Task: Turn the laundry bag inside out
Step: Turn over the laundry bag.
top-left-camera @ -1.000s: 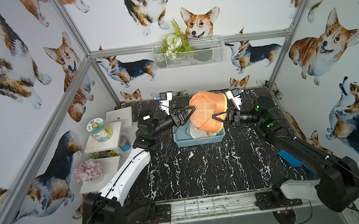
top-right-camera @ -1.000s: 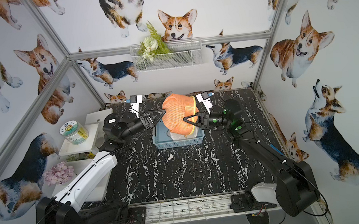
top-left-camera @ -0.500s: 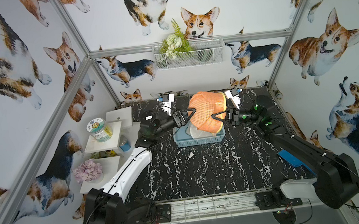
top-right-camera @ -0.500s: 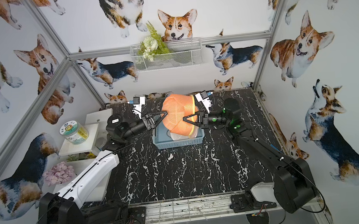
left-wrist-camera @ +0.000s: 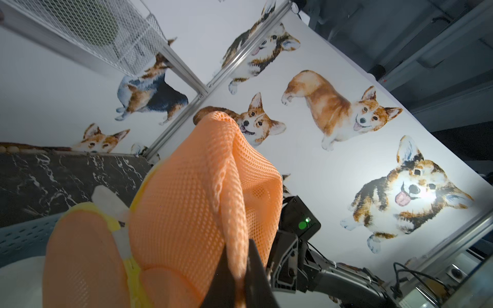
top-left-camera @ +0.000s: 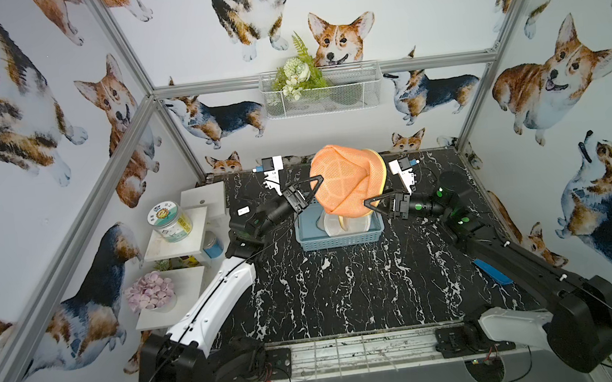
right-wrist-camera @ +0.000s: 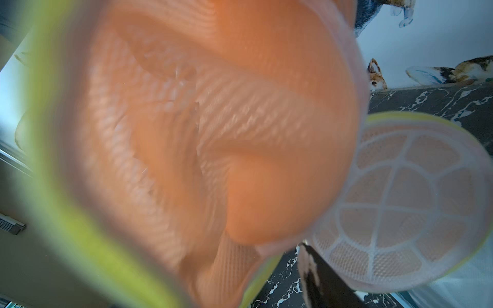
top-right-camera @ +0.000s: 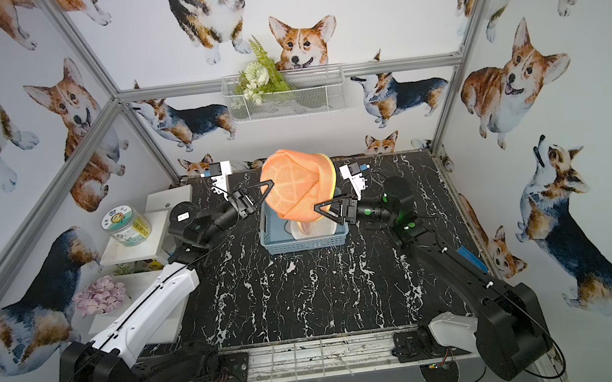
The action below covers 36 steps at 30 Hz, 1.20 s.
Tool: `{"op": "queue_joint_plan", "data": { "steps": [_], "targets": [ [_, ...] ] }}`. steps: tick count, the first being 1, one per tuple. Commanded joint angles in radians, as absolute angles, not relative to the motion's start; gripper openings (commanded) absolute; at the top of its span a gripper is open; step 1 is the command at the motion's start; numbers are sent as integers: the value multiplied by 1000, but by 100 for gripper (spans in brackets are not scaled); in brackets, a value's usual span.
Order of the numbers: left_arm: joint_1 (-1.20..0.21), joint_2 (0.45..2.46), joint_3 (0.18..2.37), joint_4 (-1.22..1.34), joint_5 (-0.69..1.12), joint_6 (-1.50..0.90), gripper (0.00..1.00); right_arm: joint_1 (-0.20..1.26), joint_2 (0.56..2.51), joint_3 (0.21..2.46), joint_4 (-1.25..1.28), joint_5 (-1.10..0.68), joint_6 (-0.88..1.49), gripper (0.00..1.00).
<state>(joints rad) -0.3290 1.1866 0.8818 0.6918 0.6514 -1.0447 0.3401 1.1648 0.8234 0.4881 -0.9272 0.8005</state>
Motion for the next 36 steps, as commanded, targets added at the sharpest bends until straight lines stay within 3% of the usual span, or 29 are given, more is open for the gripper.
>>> {"op": "queue_joint_plan", "data": {
  "steps": [1,11,17,20,23,27,29,36],
  "targets": [
    [-328,1179,891,711,570,-1018,0,343,1141,783,559,-911,834,79],
    [-330,1188,879,749,576,-1042,0,436,1198,817,604,-882,811,65],
    [-330,1169,880,741,581,-1039,0,420,1186,847,463,-754,716,74],
    [-329,1161,890,714,584,-1019,0,395,1158,818,527,-773,749,73],
    [-330,1168,885,724,585,-1027,0,416,1172,833,575,-834,770,48],
    [-329,1180,882,748,586,-1040,0,447,1196,854,566,-843,755,28],
    [-328,1183,882,756,589,-1054,0,449,1192,846,552,-834,752,2],
    [-278,1186,910,816,672,-1217,0,319,1127,752,403,-749,686,0]
  ]
}}
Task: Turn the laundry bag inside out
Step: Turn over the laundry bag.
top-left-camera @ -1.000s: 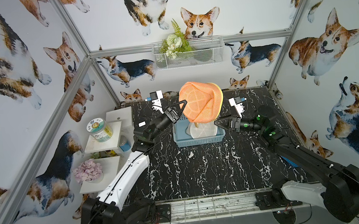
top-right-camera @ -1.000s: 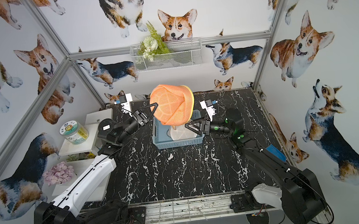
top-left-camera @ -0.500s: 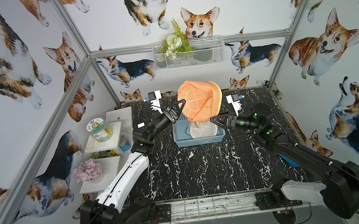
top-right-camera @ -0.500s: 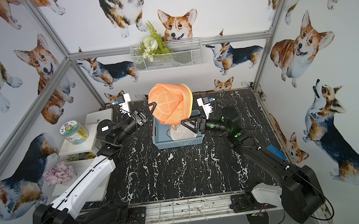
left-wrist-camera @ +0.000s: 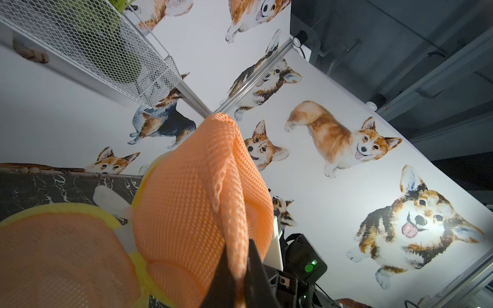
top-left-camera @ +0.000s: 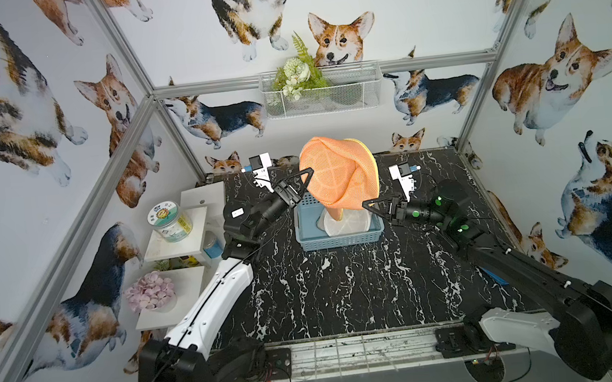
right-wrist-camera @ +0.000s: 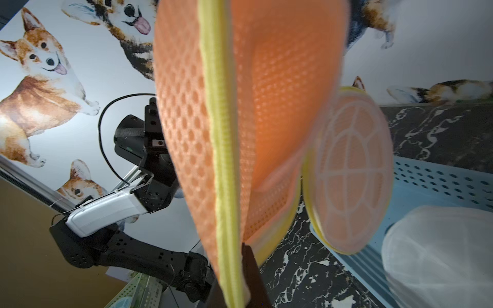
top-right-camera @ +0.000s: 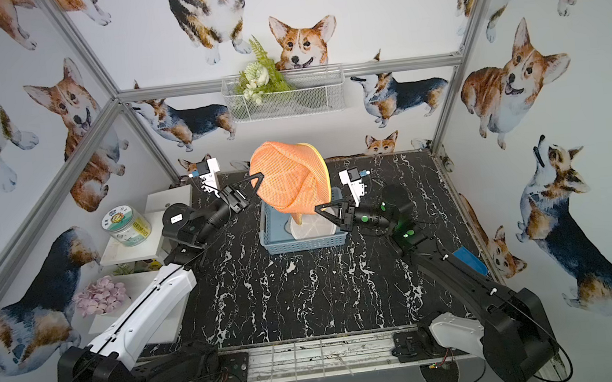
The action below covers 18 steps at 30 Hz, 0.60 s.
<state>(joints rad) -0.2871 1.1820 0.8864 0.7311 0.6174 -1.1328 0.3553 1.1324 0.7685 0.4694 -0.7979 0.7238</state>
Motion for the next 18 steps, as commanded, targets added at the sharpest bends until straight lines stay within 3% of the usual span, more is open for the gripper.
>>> {"op": "queue_joint_plan", "data": {
  "steps": [1,8,13,18],
  "targets": [
    [-279,1190,918,819,693,-1241,0,300,1130,756,375,-728,667,0],
    [-269,1158,892,724,840,-1291,0,210,1237,921,209,-624,559,0],
    [-259,1182,780,949,902,-1492,0,183,1335,1045,160,-595,526,0],
    [-268,1201,794,910,974,-1432,0,181,1383,1152,143,-564,550,0]
  ]
}}
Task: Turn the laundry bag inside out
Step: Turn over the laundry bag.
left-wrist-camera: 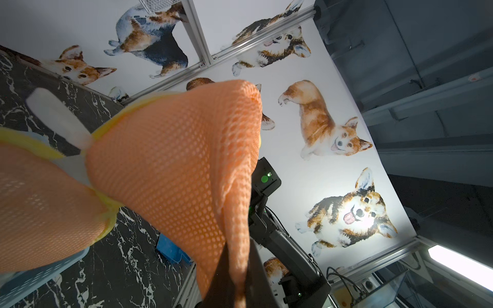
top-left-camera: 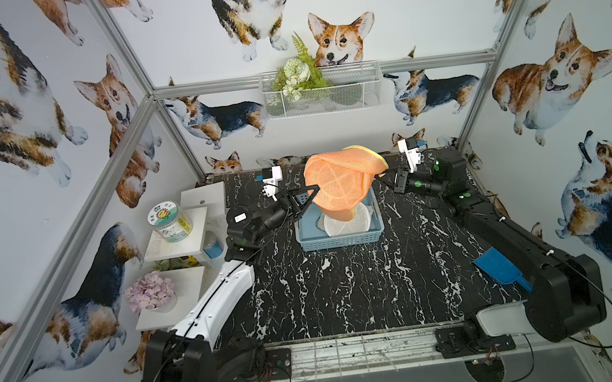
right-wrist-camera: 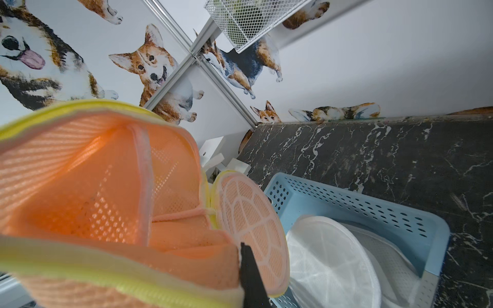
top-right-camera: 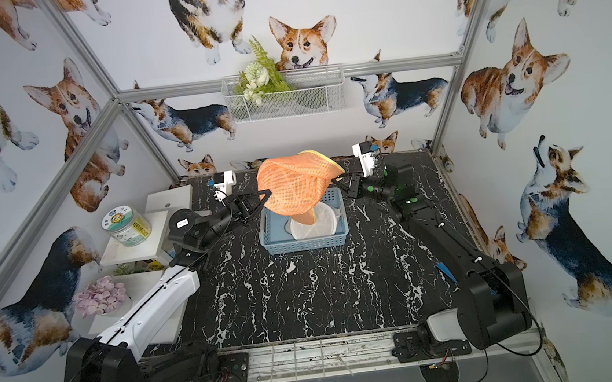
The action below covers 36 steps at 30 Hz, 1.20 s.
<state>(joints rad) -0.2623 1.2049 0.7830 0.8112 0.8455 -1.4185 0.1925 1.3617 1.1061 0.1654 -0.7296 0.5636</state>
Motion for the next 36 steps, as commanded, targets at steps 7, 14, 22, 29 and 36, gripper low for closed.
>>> {"op": "queue_joint_plan", "data": {
  "steps": [7,14,22,29,36],
  "targets": [
    [-283,1272,780,1127,998,-1559,0,179,1413,1151,117,-627,561,12],
    [-281,1279,809,1077,999,-1502,0,142,1131,1022,169,-706,516,61],
    [-281,1246,830,893,1010,-1344,0,122,1025,1014,236,-760,632,72],
    [-282,1214,859,719,1009,-1199,0,119,1003,1064,228,-715,688,76],
    [-291,1215,871,726,1036,-1166,0,115,1063,1120,176,-909,752,76]
  ]
}}
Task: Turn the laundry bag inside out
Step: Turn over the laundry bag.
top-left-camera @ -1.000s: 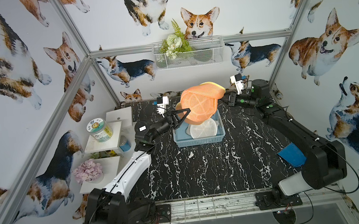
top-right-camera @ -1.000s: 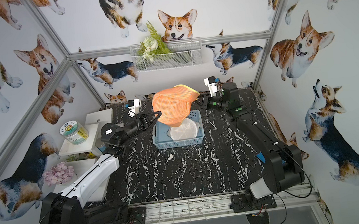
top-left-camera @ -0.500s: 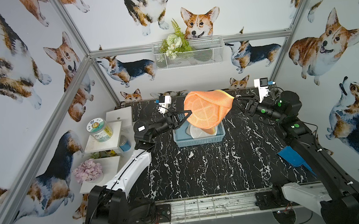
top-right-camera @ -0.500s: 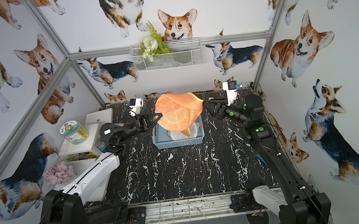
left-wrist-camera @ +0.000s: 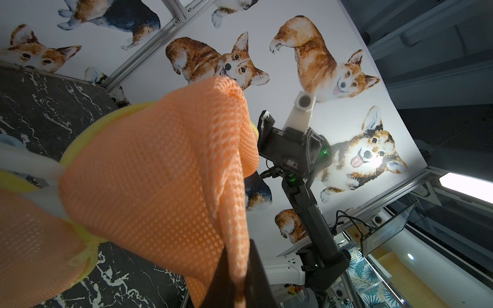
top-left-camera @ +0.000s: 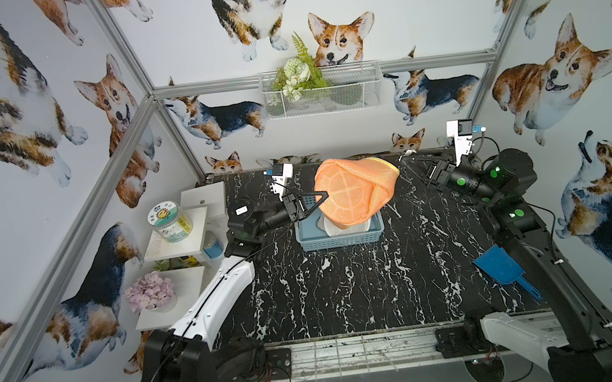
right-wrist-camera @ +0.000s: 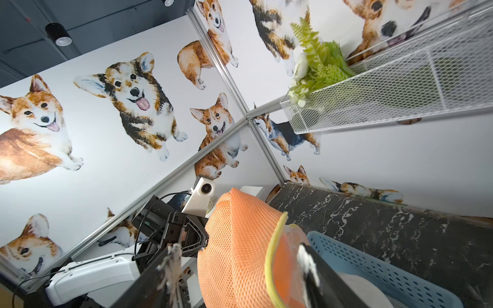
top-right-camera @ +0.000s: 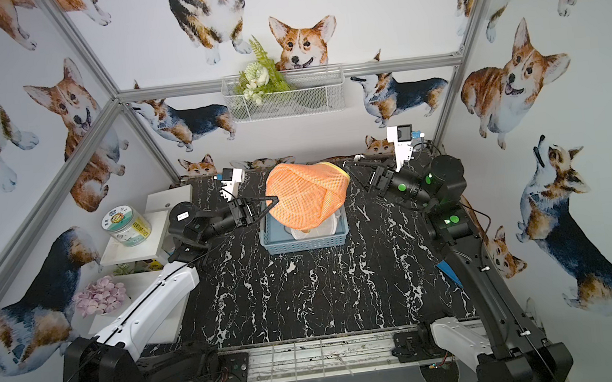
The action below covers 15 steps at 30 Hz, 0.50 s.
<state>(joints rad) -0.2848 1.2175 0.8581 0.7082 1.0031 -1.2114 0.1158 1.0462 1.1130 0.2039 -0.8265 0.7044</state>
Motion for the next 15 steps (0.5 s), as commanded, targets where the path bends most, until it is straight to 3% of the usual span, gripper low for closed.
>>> {"op": "queue_joint_plan", "data": {
  "steps": [1,6,8,10,12,15],
  "targets": [
    [-294,1212,874,723,1039,-1156,0,117,1076,1128,132,-926,735,74],
    [-305,1210,882,683,1049,-1119,0,122,1075,1111,97,-946,707,70],
    [-307,1210,883,675,1046,-1114,0,124,1073,1119,99,-952,710,64],
    [-308,1213,884,672,1046,-1112,0,128,1082,1132,87,-968,709,48],
    [-308,1213,885,672,1043,-1112,0,139,1096,1148,42,-970,682,40],
    [-309,1212,887,676,1038,-1114,0,163,1112,1152,2,-961,650,40]
  ]
}}
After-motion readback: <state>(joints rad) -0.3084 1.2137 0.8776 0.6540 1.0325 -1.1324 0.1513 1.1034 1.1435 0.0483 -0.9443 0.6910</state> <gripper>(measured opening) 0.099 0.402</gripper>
